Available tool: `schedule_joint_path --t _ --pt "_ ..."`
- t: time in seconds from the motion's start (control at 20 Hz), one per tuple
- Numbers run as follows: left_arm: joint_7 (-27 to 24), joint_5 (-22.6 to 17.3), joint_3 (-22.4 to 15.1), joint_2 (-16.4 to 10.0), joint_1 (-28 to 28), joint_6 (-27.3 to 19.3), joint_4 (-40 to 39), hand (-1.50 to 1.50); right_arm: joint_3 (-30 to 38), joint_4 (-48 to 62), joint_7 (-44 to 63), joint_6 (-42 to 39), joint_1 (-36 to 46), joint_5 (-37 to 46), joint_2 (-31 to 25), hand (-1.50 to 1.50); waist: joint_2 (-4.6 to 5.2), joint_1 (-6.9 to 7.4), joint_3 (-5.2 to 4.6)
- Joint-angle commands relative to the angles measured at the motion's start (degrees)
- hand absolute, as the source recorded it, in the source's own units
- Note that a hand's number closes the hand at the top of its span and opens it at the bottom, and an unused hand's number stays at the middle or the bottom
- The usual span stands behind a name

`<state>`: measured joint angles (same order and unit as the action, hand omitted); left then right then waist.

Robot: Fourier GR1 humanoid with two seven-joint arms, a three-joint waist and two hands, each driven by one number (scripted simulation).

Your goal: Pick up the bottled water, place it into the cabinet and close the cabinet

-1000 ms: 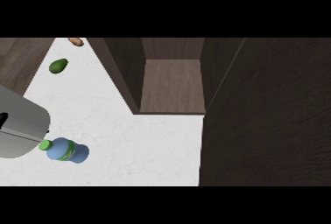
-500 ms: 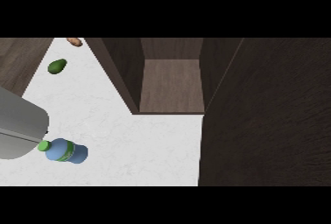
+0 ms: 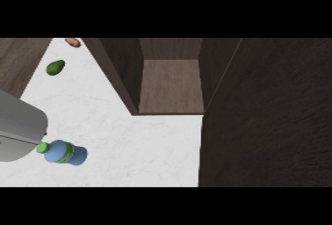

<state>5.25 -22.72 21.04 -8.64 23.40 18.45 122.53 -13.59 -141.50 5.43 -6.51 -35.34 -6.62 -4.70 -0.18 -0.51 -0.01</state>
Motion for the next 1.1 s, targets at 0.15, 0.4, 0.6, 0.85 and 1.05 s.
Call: schedule_joint_path --t 0.15,0.4,0.6,0.85,1.05 --pt "-7.42 4.89 3.3 1.63 -0.01 1.68 -9.09 -1.5 0.33 -9.38 -0.03 -1.45 -8.21 -1.34 -1.68 -1.5 -0.06 -0.13 -0.02" --pt "-11.99 11.82 0.29 2.77 -5.26 0.87 -19.98 -1.5 -3.12 -10.43 -2.11 -2.5 -10.18 1.03 -2.19 -1.5 0.0 -0.55 -0.04" --pt "-15.66 13.56 0.45 2.88 -8.25 0.52 -26.85 -1.5 -2.94 -7.89 -7.49 -3.4 -13.32 1.38 -1.52 -1.5 -0.03 -0.49 -0.01" --pt "-26.01 17.39 1.86 1.78 -12.43 0.54 -41.7 -1.5 -1.59 -9.06 -8.92 -4.7 -16.99 -0.18 -3.27 -1.5 0.04 -0.63 -0.05" --pt "-31.31 19.33 3.42 -0.1 -20.83 -1.88 -55.78 -1.5 -0.53 -7.58 -12.35 -6.18 -18.56 -1.0 -3.58 -1.5 0.12 -1.02 -0.07"
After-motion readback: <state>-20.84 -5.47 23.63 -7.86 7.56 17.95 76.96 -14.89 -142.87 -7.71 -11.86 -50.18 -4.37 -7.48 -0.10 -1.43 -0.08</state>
